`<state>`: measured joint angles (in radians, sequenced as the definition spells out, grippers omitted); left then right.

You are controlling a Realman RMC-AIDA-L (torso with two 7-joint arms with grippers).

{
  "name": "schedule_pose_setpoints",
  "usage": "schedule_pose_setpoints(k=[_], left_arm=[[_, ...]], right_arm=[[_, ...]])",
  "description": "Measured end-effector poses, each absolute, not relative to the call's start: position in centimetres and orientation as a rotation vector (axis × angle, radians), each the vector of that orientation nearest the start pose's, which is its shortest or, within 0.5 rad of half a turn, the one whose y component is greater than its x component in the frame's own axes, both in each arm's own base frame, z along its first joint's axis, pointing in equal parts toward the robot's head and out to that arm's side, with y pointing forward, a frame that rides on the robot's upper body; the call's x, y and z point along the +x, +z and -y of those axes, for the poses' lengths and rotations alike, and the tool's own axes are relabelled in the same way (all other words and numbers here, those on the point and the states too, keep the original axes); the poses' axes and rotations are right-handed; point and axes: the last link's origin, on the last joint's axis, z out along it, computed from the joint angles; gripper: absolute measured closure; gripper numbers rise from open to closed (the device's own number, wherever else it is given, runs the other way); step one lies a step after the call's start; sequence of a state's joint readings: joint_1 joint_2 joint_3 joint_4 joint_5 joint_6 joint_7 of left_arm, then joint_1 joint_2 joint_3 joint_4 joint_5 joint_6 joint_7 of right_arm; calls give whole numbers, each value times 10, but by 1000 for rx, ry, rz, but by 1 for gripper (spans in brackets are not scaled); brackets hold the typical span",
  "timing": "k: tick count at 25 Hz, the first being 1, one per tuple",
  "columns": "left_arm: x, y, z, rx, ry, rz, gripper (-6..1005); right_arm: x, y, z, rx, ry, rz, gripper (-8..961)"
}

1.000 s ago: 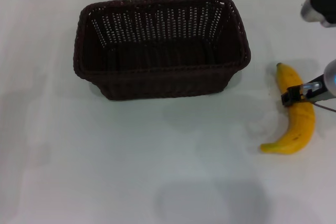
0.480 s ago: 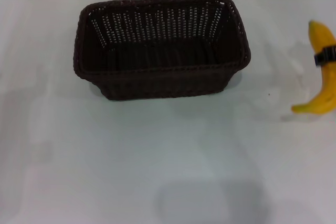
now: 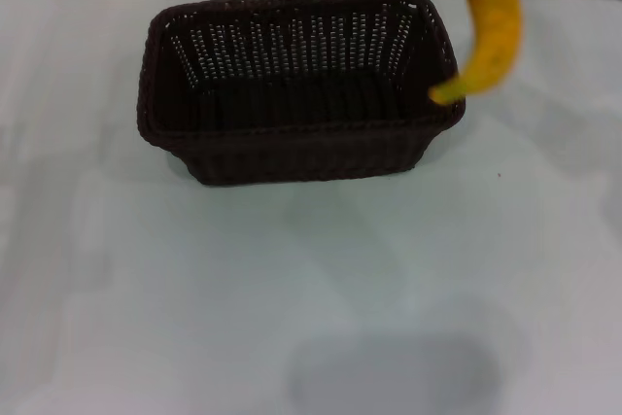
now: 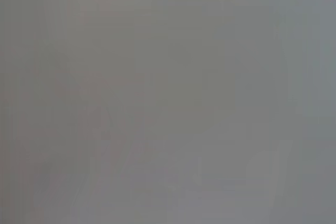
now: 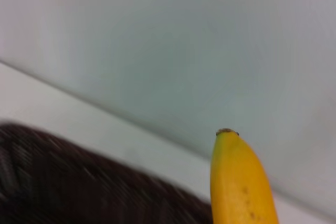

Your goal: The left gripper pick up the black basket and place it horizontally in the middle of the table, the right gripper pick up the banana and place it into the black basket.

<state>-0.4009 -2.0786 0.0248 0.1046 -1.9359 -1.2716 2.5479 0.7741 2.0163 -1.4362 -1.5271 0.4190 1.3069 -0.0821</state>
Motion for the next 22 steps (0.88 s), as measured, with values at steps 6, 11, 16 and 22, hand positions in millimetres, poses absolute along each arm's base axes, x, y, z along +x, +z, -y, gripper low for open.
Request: schedule_pose_setpoints(k=[6,11,16,22], left_arm=[[-378,54,-311,-1252,-918,764,135],[-377,54,-311,-1252,-924,759,134],[-377,54,-311,-1252,-926,758,135],[-375,52,-312,-1254,-933,763,136]], right_arm=[[46,5,-439,-2427,44,-664,355],[42,-34,-447,-2526,20,-521,331],[40,-47,-444,-2545,35,-485,307],[48,-37,-442,-2524,91,-524,230]])
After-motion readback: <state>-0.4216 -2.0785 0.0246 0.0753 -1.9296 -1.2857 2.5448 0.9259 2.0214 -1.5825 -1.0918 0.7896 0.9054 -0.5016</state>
